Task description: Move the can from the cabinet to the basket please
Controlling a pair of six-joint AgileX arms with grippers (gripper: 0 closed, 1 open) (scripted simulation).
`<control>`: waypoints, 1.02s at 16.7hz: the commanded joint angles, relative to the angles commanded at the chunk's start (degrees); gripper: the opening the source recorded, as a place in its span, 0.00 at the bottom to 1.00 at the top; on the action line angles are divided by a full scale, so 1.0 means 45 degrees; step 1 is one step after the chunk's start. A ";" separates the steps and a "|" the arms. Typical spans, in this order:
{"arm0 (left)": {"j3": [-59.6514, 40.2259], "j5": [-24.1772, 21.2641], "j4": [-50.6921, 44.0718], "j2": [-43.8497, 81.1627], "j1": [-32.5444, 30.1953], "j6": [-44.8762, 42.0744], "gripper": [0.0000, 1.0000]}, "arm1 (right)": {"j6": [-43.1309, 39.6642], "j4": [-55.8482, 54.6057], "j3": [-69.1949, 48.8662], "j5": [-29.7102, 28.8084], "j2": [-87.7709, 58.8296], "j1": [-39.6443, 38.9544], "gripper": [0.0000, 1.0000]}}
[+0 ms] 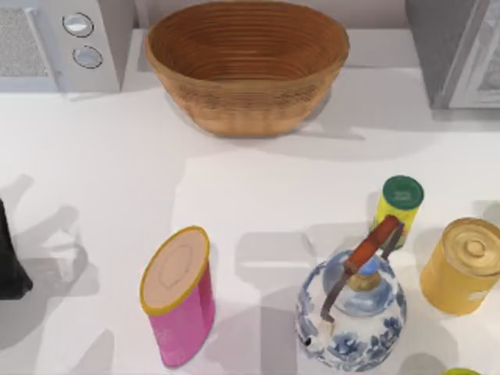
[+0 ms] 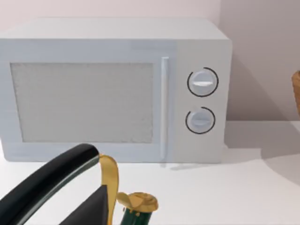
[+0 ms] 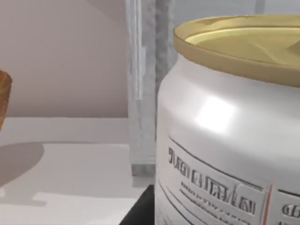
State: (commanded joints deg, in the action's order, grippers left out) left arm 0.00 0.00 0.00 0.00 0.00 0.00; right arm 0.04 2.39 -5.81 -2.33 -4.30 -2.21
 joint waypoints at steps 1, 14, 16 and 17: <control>0.0000 0.0000 0.0000 0.0000 0.0000 0.0000 1.00 | -0.0003 -0.0207 0.0519 0.0201 0.0380 0.0191 0.00; 0.0000 0.0000 0.0000 0.0000 0.0000 0.0000 1.00 | 0.0043 -0.0968 0.0098 -0.0039 -0.0457 -0.0103 0.00; 0.0000 0.0000 0.0000 0.0000 0.0000 0.0000 1.00 | 0.0061 -0.1400 -0.1200 -0.0601 -0.1927 -0.0658 0.00; 0.0000 0.0000 0.0000 0.0000 0.0000 0.0000 1.00 | 0.0069 -0.1647 -0.1970 -0.0937 -0.2857 -0.0986 0.00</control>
State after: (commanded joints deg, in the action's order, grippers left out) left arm 0.00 0.00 0.00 0.00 0.00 0.00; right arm 0.34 -5.03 -14.67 -6.54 -17.16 -6.65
